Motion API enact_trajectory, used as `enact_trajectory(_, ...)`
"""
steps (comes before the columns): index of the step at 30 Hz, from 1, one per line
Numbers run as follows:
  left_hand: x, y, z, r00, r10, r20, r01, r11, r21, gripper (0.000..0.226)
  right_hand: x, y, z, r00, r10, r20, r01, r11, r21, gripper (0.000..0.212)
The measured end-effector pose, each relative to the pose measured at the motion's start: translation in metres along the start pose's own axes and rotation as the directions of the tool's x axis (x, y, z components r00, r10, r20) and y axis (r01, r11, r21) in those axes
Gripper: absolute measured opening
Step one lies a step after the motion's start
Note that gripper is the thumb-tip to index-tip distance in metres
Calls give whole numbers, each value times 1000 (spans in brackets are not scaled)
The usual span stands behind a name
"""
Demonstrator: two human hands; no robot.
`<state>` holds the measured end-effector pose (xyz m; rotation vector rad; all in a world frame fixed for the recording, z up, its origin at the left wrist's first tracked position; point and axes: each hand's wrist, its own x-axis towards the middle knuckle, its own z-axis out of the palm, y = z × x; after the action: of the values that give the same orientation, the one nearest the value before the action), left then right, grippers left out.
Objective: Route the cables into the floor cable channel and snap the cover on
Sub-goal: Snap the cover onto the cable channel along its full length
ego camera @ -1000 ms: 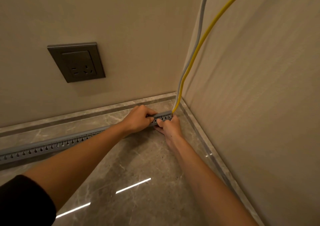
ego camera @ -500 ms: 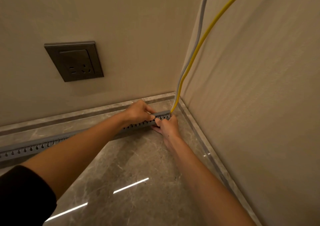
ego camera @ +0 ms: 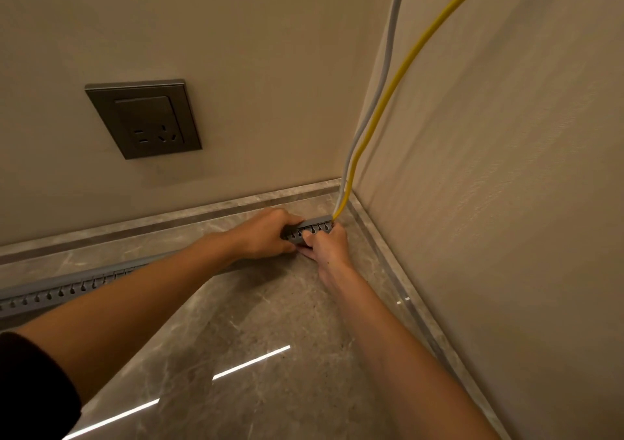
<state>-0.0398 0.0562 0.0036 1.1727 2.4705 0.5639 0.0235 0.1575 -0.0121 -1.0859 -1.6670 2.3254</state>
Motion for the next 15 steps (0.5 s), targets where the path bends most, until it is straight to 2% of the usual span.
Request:
enact_trajectory(7, -9, 1, 18, 989, 30, -146, -13, 994, 112, 35, 0, -1, 1, 1000, 3, -11, -3, 1000, 11, 47)
enact_trajectory(11, -6, 3, 23, 991, -28, -127, 55, 975, 215, 38, 3, 2, 1, 1000, -4, -25, 4, 1000, 4, 49)
enact_trajectory(15, -4, 5, 22, 992, -26, -126, 57, 967, 249, 39, 5, 4, -3, 1000, -5, 9, 5, 999, 34, 50)
